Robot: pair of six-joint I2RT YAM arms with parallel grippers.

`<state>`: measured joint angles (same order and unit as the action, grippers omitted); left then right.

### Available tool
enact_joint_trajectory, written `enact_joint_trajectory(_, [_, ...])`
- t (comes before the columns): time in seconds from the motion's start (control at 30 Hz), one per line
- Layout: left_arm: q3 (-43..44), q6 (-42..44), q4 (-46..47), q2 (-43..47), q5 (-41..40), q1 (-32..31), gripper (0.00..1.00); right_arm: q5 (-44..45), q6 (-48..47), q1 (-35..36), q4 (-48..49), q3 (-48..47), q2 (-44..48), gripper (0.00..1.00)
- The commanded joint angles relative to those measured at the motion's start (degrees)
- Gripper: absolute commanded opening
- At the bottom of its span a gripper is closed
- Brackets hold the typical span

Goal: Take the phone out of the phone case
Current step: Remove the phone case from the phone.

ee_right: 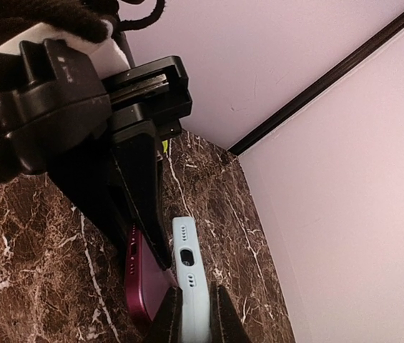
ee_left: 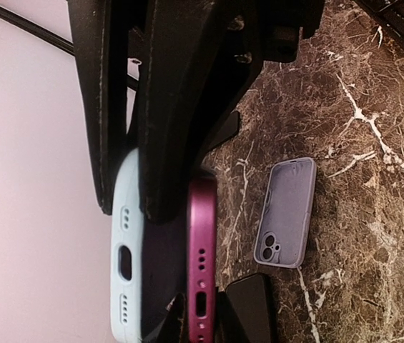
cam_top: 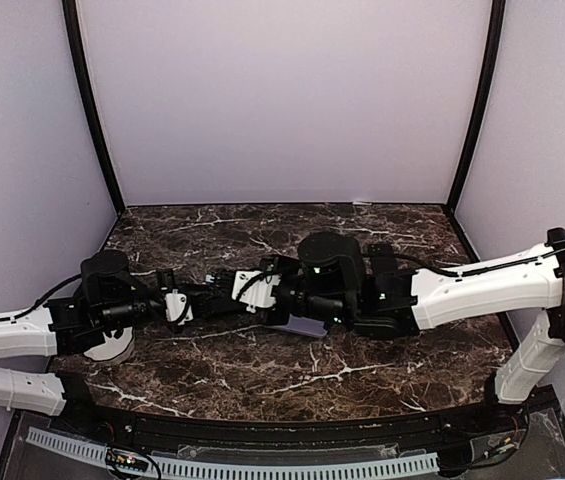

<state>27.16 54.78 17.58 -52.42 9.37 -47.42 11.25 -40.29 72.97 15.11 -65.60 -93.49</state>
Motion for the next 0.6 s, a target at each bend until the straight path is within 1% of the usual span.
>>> enact_joint_trajectory(0.0, [1.2,-1.3,12.7,3.7,-6.8,1.8,0.00,2.6,1.5,-0.9,-6.8,3.4,1.1,0.00])
enact_joint_trajectory(0.07, [1.1,-1.2,12.8,3.8,-7.0,1.8,0.00,2.8,2.3,-2.6,-6.2,5.1,1.8,0.00])
enact_joint_trajectory(0.2, [0.9,-1.2,13.1,4.1,-6.6,1.8,0.00,2.6,3.7,-10.2,-4.8,8.2,4.5,0.00])
enact_joint_trajectory(0.33, [0.8,-1.1,13.2,4.2,-6.3,1.8,0.00,2.5,5.1,-16.8,-5.1,8.0,7.2,0.00])
enact_joint_trajectory(0.47, [0.6,-0.7,13.4,4.3,-6.8,1.8,0.00,1.3,5.8,-20.4,-6.1,7.1,10.1,0.00])
enact_joint_trajectory(0.57, [0.6,-0.5,13.4,4.1,-6.9,1.9,0.00,-0.3,8.2,-22.7,-7.2,6.0,11.9,0.00])
